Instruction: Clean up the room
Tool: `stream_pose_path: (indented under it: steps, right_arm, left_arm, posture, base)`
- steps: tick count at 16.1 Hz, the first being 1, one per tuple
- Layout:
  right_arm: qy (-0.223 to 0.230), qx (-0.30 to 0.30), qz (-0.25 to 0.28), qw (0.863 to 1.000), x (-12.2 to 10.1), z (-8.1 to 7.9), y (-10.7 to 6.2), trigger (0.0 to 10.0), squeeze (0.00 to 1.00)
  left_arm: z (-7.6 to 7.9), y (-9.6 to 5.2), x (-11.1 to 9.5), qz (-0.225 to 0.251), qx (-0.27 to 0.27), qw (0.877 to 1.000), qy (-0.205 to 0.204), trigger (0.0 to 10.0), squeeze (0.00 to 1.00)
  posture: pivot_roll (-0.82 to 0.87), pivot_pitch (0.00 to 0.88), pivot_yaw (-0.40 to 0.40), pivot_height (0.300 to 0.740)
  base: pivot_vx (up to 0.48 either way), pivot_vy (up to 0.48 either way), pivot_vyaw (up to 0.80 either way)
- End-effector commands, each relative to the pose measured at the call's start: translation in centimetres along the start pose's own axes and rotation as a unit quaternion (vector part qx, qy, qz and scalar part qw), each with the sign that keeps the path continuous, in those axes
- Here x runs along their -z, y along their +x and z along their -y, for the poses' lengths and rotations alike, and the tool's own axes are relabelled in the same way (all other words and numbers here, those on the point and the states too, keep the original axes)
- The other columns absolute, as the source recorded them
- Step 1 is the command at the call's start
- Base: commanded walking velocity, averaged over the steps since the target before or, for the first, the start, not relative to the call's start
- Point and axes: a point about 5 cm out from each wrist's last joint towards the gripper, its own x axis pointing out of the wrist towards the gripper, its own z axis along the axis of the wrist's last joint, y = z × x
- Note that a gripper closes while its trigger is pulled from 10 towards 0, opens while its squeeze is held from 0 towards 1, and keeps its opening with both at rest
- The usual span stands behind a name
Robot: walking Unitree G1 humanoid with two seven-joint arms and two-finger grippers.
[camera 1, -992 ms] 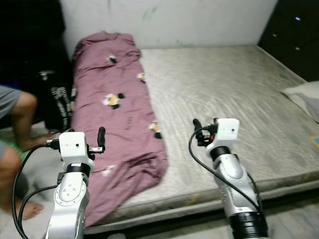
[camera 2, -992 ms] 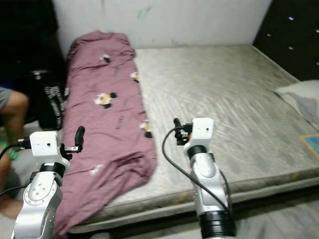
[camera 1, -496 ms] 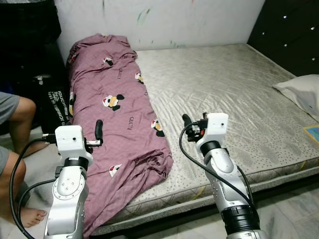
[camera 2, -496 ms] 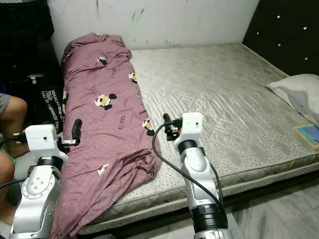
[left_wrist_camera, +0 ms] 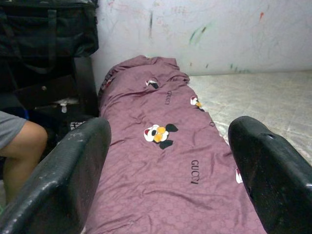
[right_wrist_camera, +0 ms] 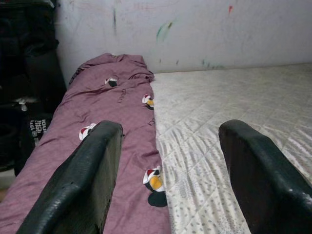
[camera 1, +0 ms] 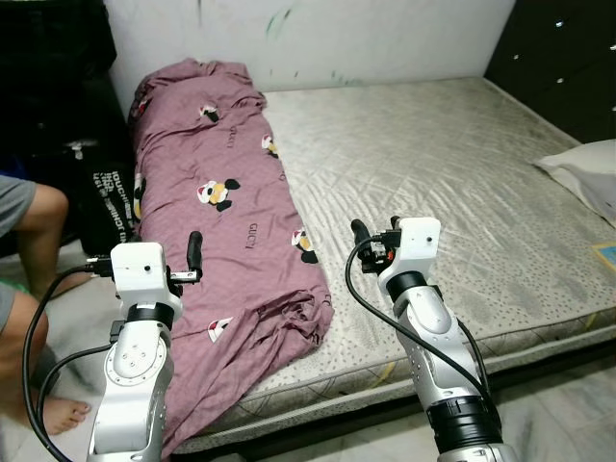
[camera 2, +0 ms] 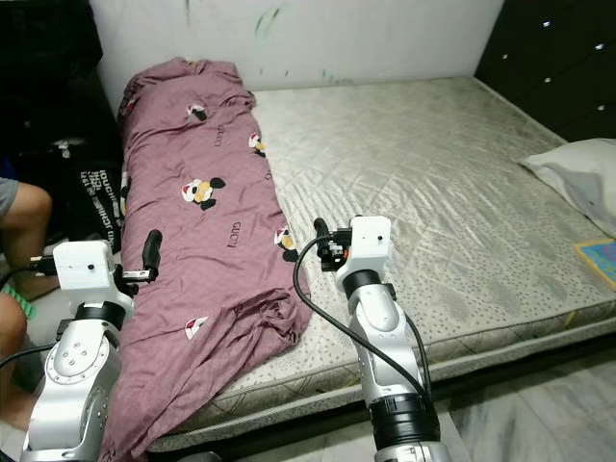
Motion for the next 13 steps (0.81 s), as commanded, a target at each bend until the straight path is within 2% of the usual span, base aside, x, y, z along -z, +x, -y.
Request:
stream_pose_path:
  steps: [1,7,13]
  right_arm:
    - [0.002,-0.005,0.004,1.0,-0.23,-0.16,0.2,10.0,0.0]
    - [0.0,-0.007,0.002,1.0,-0.09,-0.19,0.1,10.0,0.0]
    - [-0.003,-0.012,-0.001,1.0,-0.03,-0.19,0.2,10.0,0.0]
  left_arm:
    - [0.09,0.0,0.19,-0.005,0.0,1.0,0.005,10.0,0.0]
    - [0.31,0.06,0.2,-0.005,0.004,1.0,0.006,10.0,0.0]
    - [0.49,0.14,0.18,-0.003,0.004,1.0,0.004,10.0,0.0]
  posture:
    - [0.0,0.0,-0.024,0.684]
    - [0.0,0.0,-0.022,0.619]
    - [0.0,0.0,-0.027,0.615]
  base:
    - [0.0,0.0,0.0]
    - [0.0,0.0,0.0]
    - [0.0,0.0,0.0]
